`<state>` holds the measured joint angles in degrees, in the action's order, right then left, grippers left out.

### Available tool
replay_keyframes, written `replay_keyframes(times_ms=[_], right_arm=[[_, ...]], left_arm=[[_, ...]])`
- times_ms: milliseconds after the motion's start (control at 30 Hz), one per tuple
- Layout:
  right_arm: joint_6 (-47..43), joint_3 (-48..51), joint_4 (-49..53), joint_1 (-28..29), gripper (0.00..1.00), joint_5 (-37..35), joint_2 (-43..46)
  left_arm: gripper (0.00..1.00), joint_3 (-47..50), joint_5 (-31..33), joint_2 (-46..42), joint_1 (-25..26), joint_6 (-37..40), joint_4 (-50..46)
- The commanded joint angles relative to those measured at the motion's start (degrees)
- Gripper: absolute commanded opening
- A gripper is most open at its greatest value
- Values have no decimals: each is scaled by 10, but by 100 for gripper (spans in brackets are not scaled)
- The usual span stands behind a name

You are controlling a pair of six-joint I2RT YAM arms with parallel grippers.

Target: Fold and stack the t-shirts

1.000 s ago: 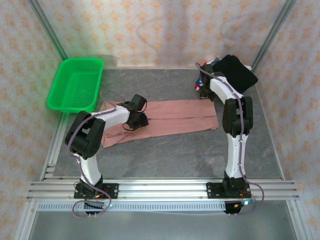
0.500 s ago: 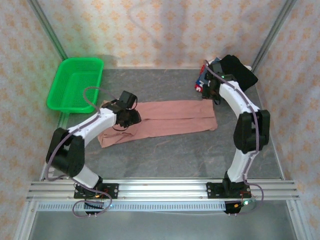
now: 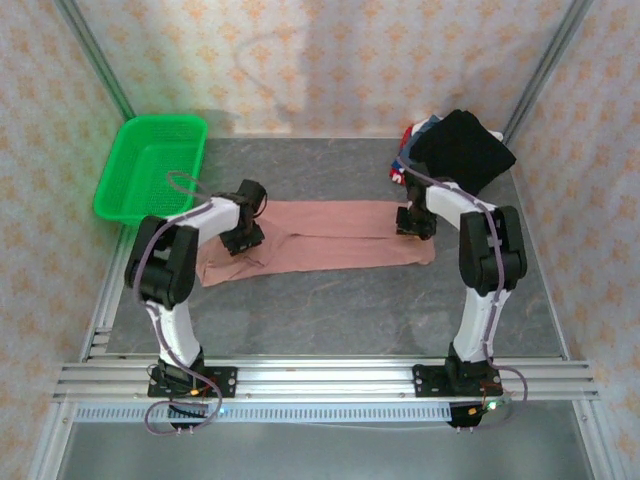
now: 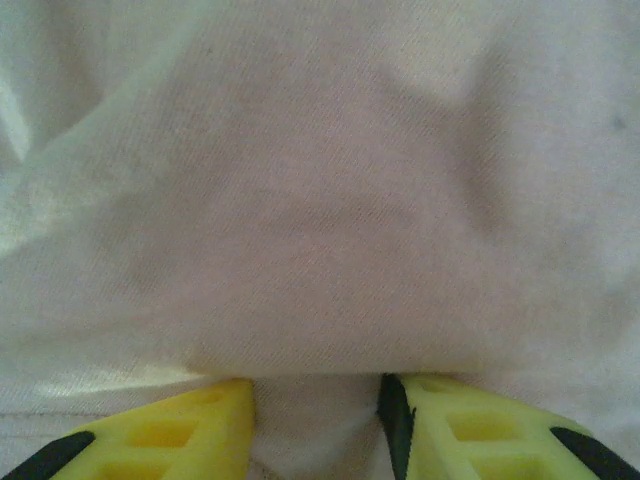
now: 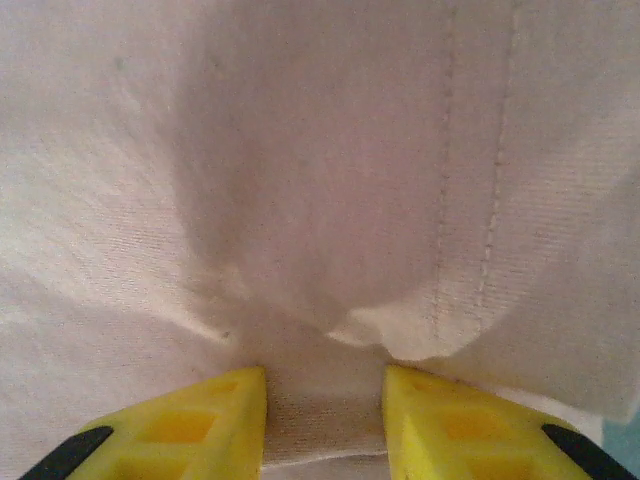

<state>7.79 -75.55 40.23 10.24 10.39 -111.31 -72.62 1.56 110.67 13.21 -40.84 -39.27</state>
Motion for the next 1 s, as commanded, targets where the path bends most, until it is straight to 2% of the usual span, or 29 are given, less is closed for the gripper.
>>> replay_keyframes(times_ms=[0, 200, 400, 467, 600, 700, 833, 967], right_arm=[[48, 70, 35, 2, 35, -15, 40], [147, 236, 23, 28, 35, 35, 171], [316, 353, -22, 135, 36, 102, 275], [370, 369, -46, 176, 37, 121, 294], [440, 365, -89, 250, 38, 170, 281], [483, 352, -148, 291, 38, 218, 244], [530, 324, -210, 342, 38, 249, 198], [554, 297, -226, 379, 43, 239, 181]], left_arm=[[40, -73, 30, 86, -5, 26, -25], [40, -351, 20, 261, -3, 94, -108], [41, -710, -46, 471, -2, 154, -207], [41, -780, -78, 512, -3, 153, -197], [41, -776, -157, 538, -2, 119, -100], [41, -800, -236, 575, -2, 64, -48], [45, -827, -276, 598, 6, 18, 11], [47, -838, -287, 610, 3, -8, 39]])
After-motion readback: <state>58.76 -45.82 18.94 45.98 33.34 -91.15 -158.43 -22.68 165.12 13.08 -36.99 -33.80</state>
